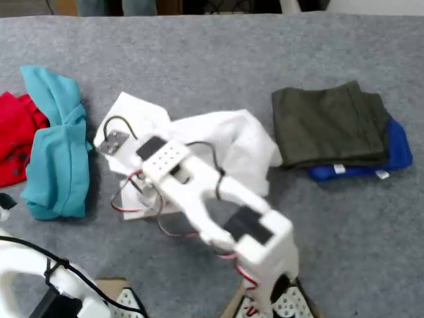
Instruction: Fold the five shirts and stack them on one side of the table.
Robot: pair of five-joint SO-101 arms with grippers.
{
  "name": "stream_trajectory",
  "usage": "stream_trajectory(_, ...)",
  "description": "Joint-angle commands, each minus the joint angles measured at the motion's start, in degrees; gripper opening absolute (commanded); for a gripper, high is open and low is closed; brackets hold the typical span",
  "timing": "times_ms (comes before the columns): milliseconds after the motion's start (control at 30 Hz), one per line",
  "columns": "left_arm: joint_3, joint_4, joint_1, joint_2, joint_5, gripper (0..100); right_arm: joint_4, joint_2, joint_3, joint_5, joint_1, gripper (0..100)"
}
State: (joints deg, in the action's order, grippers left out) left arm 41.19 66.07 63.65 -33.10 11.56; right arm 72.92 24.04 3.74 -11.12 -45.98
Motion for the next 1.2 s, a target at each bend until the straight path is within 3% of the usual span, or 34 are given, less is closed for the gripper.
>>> stream_trajectory(0, -0.1, -0.7, -0.6, -0.6, 0.1, 31, -2.4, 4.4, -9.2, 0.4, 1.4, 2.8)
stream_trajectory(567, 0.0, -0.3, -0.4, -0.6, 0.0, 31, -5.1, 32.5, -58.2, 0.4, 12.6, 3.3)
stream_trajectory(667, 0.0, -0.3, -0.4, -0.6, 0.1, 31, 0.5, 35.0, -67.8, 0.4, 14.2, 6.7)
stream_trajectory(867, 0.0, -0.3, -0.5, -0.6, 0.0, 31, 15.6, 37.5, -83.2, -0.1, 14.2, 22.6)
stream_trajectory(1167, 0.0, -0.3, -0.3, -0.6, 0.2, 31, 28.0, 40.6, -99.3, 0.0, 13.8, 23.7)
